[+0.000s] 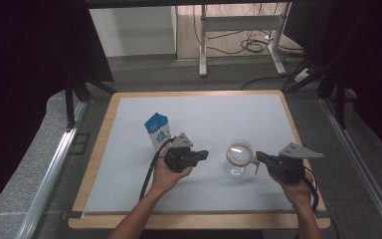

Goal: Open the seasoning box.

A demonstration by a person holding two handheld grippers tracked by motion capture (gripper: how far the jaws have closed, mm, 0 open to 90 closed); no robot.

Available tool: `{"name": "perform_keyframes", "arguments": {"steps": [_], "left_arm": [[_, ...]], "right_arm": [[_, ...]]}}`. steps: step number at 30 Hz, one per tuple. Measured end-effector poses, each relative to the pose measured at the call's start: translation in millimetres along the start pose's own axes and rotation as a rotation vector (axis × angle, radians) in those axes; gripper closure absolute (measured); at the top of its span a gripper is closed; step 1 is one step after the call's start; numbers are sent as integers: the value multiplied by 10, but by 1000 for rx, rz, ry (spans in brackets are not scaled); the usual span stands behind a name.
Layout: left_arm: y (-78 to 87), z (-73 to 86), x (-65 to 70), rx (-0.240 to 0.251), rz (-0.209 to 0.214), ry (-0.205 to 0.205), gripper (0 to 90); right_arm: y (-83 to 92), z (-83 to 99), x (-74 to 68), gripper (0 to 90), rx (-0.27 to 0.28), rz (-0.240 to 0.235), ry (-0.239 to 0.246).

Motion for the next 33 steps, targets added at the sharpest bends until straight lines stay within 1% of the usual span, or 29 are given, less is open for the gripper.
{"name": "perform_keyframes", "arguments": {"steps": [3,10,17,20,23,27,31,33], "left_arm": [[-30,-10,-4,-2,4,4,900],[-85,-43,18,-4,13,-3,900],[-183,-102,100,-14,26,-26,900],[-220,-122,123,-17,34,-28,900],[-248,-154,160,-18,40,-38,900],[-294,-234,218,-17,46,-59,900],[-338,-310,288,-18,49,-86,900],[-358,-335,313,-18,59,-86,900]], "right_arm": [[1,1,0,897,0,-1,0],[9,6,3,897,0,-3,-4],[20,13,-5,897,-3,-2,0],[24,18,-4,897,-5,-1,0],[22,27,-8,897,-11,-1,3],[23,32,-4,897,-8,-4,0],[24,35,-4,897,-6,-4,0],[24,38,-2,897,-6,-4,0]]}}
Point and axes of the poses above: each handheld gripper's, and its own axes: y roughly backward along the jaws, z roughly out of its underside, x roughly to its right, the point moved 8 cm from there along -y, roughly forward along the jaws, and after that the axes turned 1 degree about -z, right-handed, at the moved point
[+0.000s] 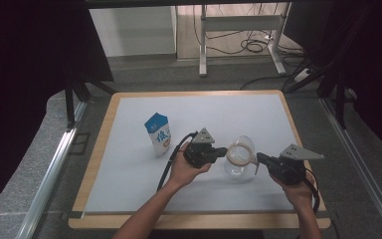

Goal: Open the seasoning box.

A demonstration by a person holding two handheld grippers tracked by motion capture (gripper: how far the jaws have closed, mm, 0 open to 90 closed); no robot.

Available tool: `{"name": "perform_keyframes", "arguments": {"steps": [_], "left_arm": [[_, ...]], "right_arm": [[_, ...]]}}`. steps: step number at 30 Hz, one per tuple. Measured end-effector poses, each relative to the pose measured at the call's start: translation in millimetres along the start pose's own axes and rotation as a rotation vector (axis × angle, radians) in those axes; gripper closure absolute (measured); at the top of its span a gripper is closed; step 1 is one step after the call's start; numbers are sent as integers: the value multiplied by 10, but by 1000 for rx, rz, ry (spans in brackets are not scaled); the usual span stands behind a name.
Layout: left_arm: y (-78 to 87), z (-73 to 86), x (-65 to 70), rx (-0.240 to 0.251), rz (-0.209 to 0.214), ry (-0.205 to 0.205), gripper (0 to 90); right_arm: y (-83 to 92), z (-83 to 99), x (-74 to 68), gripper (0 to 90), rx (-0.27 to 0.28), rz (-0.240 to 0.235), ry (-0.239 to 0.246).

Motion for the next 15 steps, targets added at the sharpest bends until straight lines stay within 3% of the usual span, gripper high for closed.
{"name": "perform_keyframes", "arguments": {"steps": [11,15], "left_arm": [[-65,-92,98,3,25,-14,900],[-81,-128,143,4,32,-22,900]], "right_arm": [[23,30,-7,895,8,7,-5],[68,58,30,866,27,17,-26]]}}
Point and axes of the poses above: each handheld gripper's, and its own axes: y roughly backward along the jaws, z roughly out of its underside, x roughly to its right, the point moved 8 cm from there along -y, roughly forward along the jaws, and after that the axes turned 1 degree about -z, right-handed, at the moved point
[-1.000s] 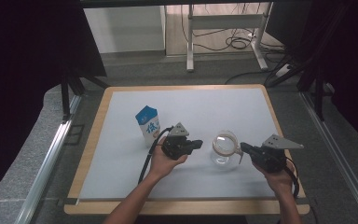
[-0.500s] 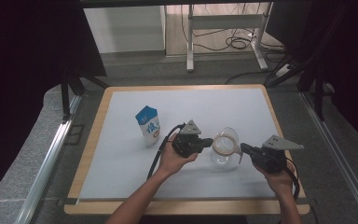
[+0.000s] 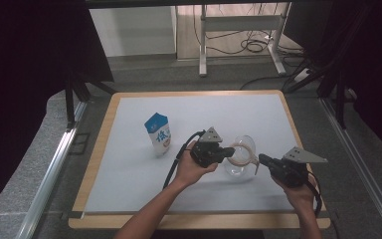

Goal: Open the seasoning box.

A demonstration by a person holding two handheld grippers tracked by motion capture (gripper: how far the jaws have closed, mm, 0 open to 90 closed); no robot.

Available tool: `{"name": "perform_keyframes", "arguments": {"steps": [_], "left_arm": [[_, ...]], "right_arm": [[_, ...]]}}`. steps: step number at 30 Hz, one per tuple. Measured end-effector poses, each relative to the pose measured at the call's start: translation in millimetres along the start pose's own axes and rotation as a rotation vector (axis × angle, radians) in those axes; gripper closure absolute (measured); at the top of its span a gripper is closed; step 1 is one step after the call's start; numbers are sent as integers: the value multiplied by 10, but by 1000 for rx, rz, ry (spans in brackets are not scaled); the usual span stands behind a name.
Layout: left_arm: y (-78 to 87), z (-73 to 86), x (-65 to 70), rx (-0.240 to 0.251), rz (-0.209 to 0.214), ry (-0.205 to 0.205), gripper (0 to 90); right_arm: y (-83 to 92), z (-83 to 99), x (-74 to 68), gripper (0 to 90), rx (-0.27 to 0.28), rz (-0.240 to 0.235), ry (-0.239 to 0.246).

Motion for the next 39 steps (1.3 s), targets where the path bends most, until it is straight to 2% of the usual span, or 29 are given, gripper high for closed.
{"name": "perform_keyframes", "arguments": {"steps": [6,11,15,22,28,32,37,39], "left_arm": [[-46,-69,98,1,14,-24,900],[-100,-126,206,-2,29,-48,900],[-152,-172,285,-9,40,-66,900],[-196,-200,349,-17,50,-80,900],[-134,-158,274,-11,39,-62,899],[-33,-83,194,1,26,-51,884],[164,61,61,19,-6,-30,814],[244,139,6,21,-18,-18,737]], "right_arm": [[67,22,137,753,16,47,-36],[80,130,245,683,-1,79,-74],[66,180,279,658,-12,84,-91],[58,210,267,639,-20,79,-87],[72,218,264,625,-21,78,-89],[79,226,244,596,-22,80,-83],[124,220,133,533,-23,77,-66],[131,252,67,517,-34,72,-52]]}}
Point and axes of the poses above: each handheld gripper's, and its own axes: y roughly backward along the jaws, z roughly out of its underside, x roughly to its right, the point moved 8 cm from there along -y, roughly forward along the jaws, and after that the axes turned 1 degree about -z, right-handed, at the moved point
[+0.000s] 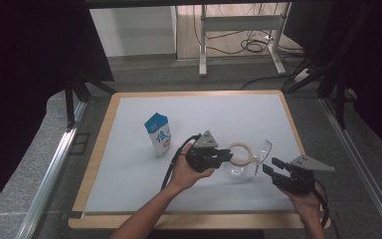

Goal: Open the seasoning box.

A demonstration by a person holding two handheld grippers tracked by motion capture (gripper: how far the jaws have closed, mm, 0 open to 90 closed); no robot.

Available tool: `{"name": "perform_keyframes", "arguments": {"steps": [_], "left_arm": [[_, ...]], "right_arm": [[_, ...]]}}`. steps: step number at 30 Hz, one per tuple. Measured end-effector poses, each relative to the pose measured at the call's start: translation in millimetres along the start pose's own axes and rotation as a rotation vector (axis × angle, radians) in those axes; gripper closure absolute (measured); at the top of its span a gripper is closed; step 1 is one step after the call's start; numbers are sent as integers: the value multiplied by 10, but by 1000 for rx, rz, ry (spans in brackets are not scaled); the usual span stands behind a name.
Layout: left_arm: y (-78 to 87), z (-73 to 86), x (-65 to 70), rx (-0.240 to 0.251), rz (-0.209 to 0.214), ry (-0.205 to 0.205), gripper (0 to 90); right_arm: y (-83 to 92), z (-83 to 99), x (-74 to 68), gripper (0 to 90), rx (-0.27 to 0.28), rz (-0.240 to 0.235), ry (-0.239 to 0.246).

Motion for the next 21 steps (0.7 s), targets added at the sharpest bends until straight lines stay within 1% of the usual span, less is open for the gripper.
{"name": "perform_keyframes", "arguments": {"steps": [1,3,4,6,10,12,17,21], "left_arm": [[45,48,-28,4,-4,8,679],[108,128,-64,5,-7,24,520],[132,159,-79,8,-12,29,476],[208,250,-122,10,-23,45,437],[318,381,-160,15,-36,63,400],[372,444,-165,17,-49,61,394],[485,586,-157,15,-67,63,382],[563,722,-161,-1,-86,52,369]], "right_arm": [[3,20,-24,515,-5,-1,1],[-5,93,-96,502,-22,-9,3],[-7,126,-123,499,-29,-8,8],[-6,178,-175,495,-38,-15,10],[-8,260,-332,495,-48,-45,28],[-10,275,-444,495,-46,-66,49],[-24,264,-643,494,-27,-121,60],[-61,264,-755,492,-23,-145,76]]}}
Point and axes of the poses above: each handheld gripper's, and its own axes: y roughly backward along the jaws, z roughly out of its underside, x roughly to its right, the point moved 8 cm from there along -y, roughly forward along the jaws, and after that the axes turned 1 degree about -z, right-handed, at the moved point
